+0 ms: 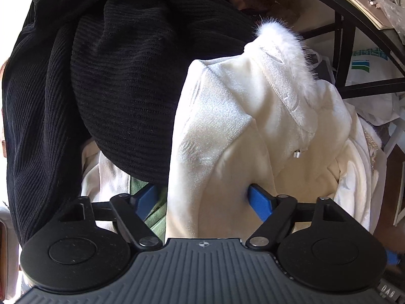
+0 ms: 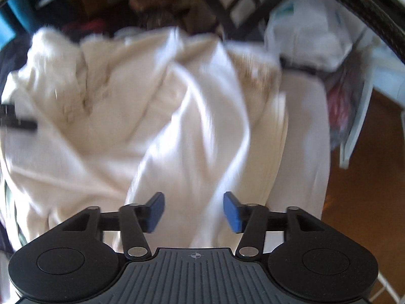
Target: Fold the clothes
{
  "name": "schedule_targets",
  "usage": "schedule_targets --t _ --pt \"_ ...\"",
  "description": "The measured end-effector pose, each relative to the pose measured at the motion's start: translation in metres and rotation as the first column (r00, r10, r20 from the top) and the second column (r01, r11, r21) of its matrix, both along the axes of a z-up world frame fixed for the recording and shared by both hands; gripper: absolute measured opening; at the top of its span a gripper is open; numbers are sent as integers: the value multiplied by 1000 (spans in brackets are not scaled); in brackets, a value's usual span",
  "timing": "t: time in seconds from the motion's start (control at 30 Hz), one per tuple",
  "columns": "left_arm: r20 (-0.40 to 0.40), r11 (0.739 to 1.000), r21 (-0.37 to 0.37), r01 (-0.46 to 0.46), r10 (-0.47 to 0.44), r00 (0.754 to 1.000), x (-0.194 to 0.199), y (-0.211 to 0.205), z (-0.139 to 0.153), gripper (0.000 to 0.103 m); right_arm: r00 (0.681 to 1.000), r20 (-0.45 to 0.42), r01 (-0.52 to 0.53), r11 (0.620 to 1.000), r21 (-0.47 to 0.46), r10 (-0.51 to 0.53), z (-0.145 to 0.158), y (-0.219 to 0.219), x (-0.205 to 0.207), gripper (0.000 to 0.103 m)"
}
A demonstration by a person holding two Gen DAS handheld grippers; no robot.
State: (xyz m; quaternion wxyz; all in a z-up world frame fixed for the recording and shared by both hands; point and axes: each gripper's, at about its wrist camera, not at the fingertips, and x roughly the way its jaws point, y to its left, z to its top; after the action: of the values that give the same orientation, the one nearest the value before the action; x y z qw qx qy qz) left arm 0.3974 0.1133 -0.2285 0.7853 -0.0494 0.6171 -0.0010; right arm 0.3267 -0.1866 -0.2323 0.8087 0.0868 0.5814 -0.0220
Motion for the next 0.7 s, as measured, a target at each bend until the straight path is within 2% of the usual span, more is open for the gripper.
schedule_targets --t 0.07,0.13,0.23,0.3,0.37,0.43,0.47,0.53,0.57,0.63,0.67,0.7 --pt "-14 1000 -17 -9 9 1000 -4 6 4 73 995 78 -53 998 -24 55 13 4 8 53" --pt "-29 999 -30 -34 33 999 -9 14 5 73 980 143 -135 990 -41 139 23 12 15 59" --pt "-45 997 -35 -62 61 997 -15 28 9 73 925 192 -326 944 -45 329 24 43 23 75" --pt "-42 996 -55 -75 72 997 -21 35 15 75 880 176 -443 896 -34 441 15 71 25 81" --pt "-21 996 -54 -74 73 997 -29 39 24 84 828 156 -542 840 -19 538 4 96 24 83" --pt "14 997 -36 -63 63 998 -38 38 33 87 803 105 -590 808 6 586 -8 106 20 84" --pt "29 999 -21 -45 46 999 -44 34 36 89 809 82 -585 811 20 582 -15 108 18 84" --pt "40 1000 -19 -7 8 999 -61 20 38 90 847 29 -531 847 27 530 -26 94 14 82" --pt "38 1000 -27 10 -9 999 -63 13 39 90 868 3 -496 868 -2 496 -31 83 12 81" --pt "23 998 -41 39 -38 999 -59 -9 47 91 913 -34 -407 906 -119 406 -39 59 9 70" --pt "15 997 -49 53 -52 999 -56 -20 50 91 932 -39 -361 916 -173 360 -40 46 7 68" --pt "1 996 -67 60 -60 998 -54 -35 37 91 953 -45 -302 928 -220 299 -41 31 6 68"
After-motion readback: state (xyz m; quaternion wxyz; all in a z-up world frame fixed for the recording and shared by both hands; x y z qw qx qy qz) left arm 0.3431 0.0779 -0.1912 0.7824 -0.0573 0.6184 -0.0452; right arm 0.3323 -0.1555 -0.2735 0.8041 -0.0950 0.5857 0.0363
